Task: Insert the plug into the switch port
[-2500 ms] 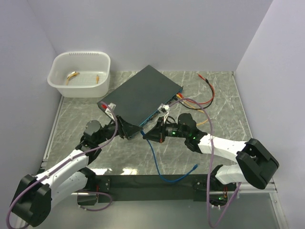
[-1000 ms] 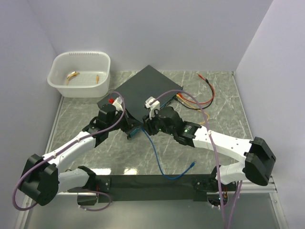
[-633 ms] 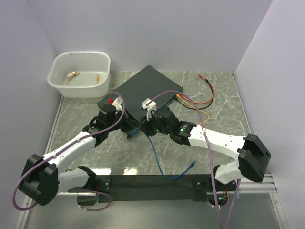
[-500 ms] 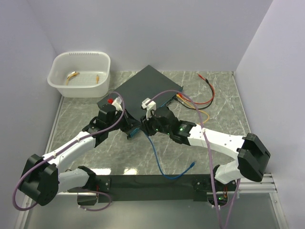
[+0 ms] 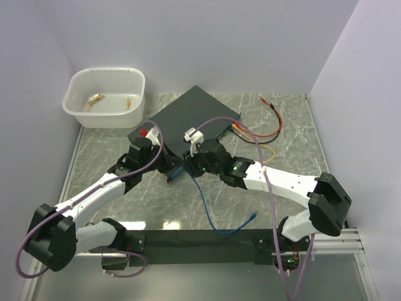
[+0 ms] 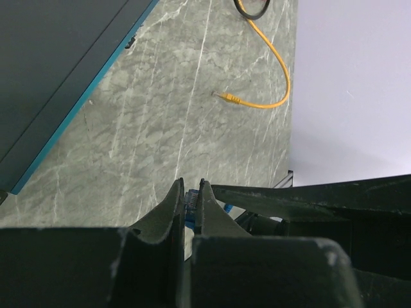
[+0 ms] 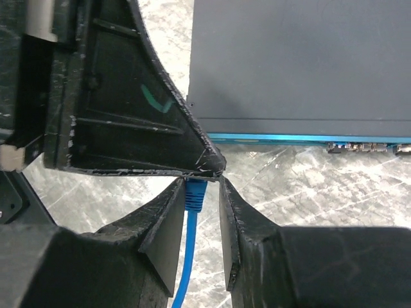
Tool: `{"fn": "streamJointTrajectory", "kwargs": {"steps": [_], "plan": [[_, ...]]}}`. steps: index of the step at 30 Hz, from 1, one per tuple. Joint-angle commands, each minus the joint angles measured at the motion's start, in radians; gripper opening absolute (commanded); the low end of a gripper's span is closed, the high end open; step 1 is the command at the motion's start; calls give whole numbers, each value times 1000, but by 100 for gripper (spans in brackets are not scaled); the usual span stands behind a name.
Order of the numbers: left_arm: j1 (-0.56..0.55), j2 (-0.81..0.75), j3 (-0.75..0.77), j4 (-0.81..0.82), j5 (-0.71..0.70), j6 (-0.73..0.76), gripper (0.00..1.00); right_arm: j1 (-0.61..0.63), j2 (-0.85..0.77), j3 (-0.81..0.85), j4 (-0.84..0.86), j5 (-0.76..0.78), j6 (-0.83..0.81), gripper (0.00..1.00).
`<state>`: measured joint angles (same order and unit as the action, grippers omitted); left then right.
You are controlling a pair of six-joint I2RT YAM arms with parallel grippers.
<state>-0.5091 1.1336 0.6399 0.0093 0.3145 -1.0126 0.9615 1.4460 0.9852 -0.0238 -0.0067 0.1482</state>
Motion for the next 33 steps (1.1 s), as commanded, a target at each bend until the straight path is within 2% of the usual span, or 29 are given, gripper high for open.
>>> {"fn": "streamJointTrajectory", "kwargs": {"steps": [1,9,17,24,30,33], "plan": [[-2,-47,20,35,9,-12,1,6,24,46,-36,39,13,34],[0,-52,18,34,5,-11,1,6,50,67,-44,34,14,33],[-2,-52,15,32,0,-7,0,8,60,72,-57,34,17,43],[-2,-44,7,38,1,-11,1,8,34,69,-47,57,30,41],[-2,-31,3,44,0,-6,1,6,-24,70,-34,33,33,54],[-2,-26,-2,52,1,-11,1,6,-36,76,-41,24,36,54]]}}
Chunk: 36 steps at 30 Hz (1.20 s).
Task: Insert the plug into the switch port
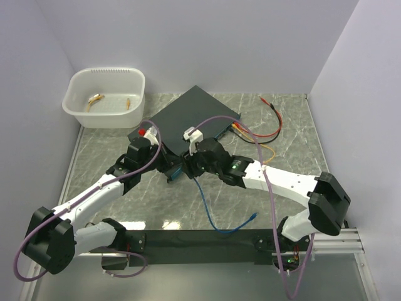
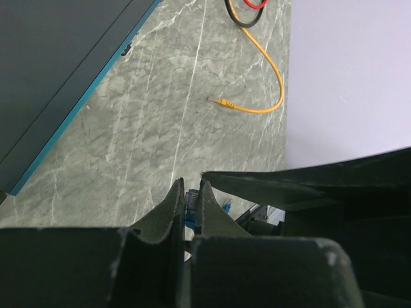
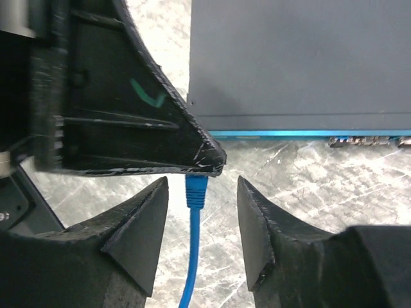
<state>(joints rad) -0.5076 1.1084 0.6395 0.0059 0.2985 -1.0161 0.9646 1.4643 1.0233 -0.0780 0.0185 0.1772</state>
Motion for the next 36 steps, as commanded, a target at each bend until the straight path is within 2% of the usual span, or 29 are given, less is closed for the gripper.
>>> {"fn": "streamJointTrajectory", "kwargs": {"steps": [1,9,23,29,32,34,36], "plan": [[-3,-2,-3,57,17,-9,0,5,-55,41,12,-2,7,52],[-3,-5,-6,57,16,-6,0,3,-18,47,-2,-9,11,41],[-3,-19,-12,55,11,-9,0,3,11,61,-16,-14,8,36],[-3,-22,-21,59,10,-10,1,3,5,54,-6,-8,13,23],[-3,-22,-23,62,8,-13,1,3,13,57,-12,-9,10,13],[-3,-25,-23,63,10,-12,1,3,14,51,-12,-12,10,2],[-3,-22,-24,60,5,-6,0,3,18,43,-9,-12,15,0]]}}
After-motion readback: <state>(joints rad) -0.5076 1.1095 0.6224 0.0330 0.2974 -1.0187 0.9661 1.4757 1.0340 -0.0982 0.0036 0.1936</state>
